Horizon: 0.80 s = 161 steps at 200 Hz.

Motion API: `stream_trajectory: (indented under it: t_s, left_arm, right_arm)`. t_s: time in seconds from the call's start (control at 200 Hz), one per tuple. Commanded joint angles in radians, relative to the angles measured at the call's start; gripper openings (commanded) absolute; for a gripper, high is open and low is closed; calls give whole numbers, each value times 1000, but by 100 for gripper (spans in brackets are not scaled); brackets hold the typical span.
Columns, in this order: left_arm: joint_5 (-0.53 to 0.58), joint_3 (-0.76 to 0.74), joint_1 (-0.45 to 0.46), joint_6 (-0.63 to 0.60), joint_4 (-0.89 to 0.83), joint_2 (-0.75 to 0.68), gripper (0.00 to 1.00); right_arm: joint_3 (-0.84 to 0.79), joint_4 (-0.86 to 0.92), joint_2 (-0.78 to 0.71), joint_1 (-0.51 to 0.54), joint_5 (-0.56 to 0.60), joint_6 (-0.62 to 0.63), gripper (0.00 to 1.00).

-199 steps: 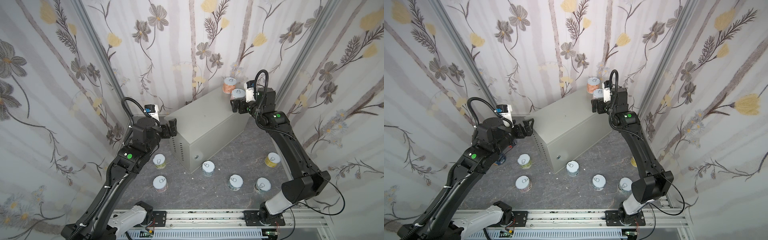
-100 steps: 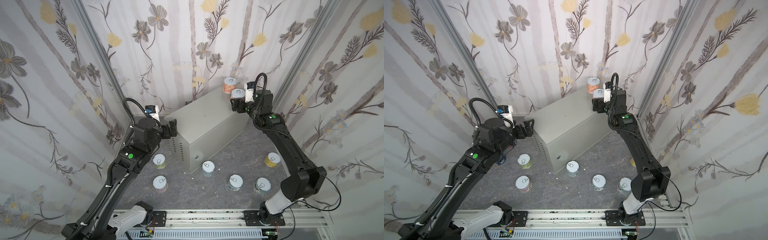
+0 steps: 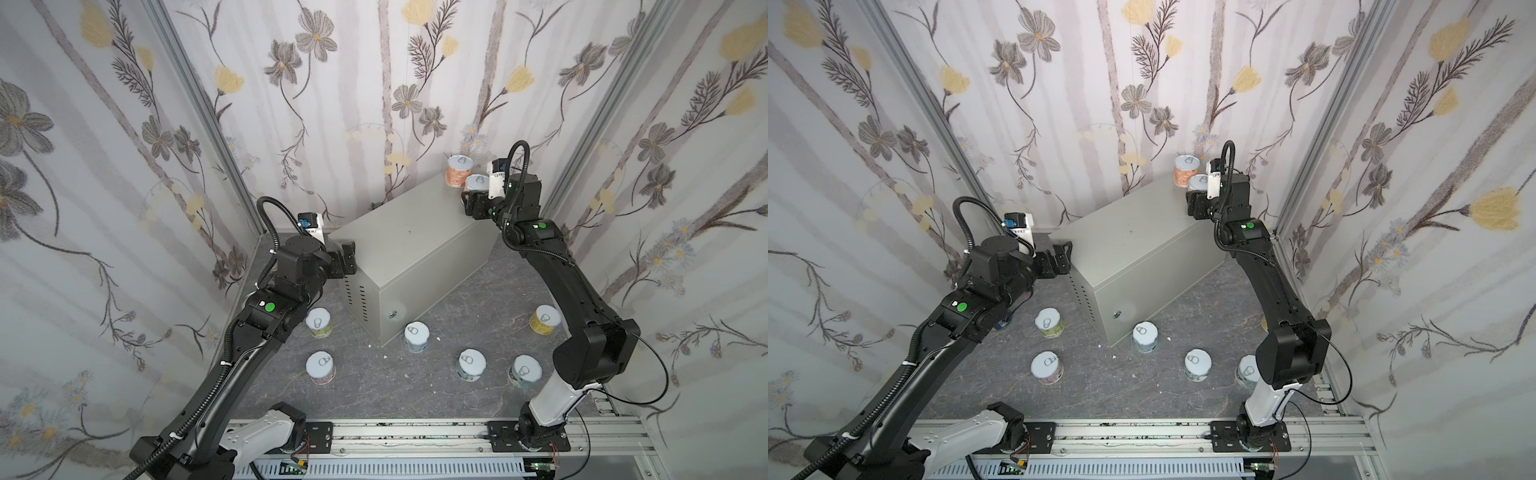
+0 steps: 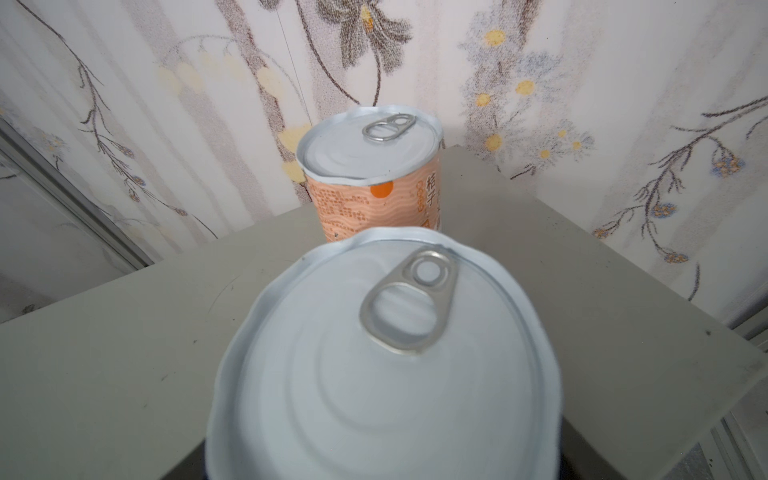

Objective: Place and organize the canned foods onto the counter
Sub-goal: 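Open the right gripper and release the pink-labelled can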

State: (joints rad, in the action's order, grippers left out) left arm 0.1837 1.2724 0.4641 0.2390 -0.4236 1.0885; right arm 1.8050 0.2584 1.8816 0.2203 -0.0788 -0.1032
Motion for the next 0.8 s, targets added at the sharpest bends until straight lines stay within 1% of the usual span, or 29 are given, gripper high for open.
stream_trajectory:
  t_s: [0.0,0.16,0.375,0.545,0.799]
  left_arm:
    - [17,2,1,-7,28,4,100]
    - [17,8,1,-9,29,4,100]
    - [19,12,1,-14,31,12,100]
    - [23,14,1,-25,31,21,100]
    - [19,16,1,-25,32,30,100]
  right_arm:
    - [27,-33,25,-6,2,6,74]
    - [77,-19,69,-13,-5,20,72]
    - [124,-5,119,-17,6,46,72]
    - [144,6,138,-21,29,70,72]
    - [146,10,141,-30,24,79,72]
